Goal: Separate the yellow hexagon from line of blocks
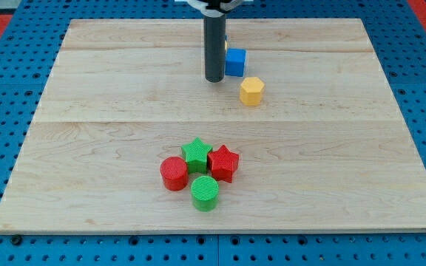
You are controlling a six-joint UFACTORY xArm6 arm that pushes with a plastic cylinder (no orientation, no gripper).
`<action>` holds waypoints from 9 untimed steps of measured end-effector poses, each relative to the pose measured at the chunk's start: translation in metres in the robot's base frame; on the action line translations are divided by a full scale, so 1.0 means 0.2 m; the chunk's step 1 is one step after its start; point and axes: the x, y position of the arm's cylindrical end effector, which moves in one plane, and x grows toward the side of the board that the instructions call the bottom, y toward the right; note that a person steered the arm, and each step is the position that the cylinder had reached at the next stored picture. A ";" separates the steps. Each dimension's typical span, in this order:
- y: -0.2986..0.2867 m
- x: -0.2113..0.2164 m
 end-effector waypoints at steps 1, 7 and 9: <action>0.00 0.10; 0.74 0.37; 0.40 0.41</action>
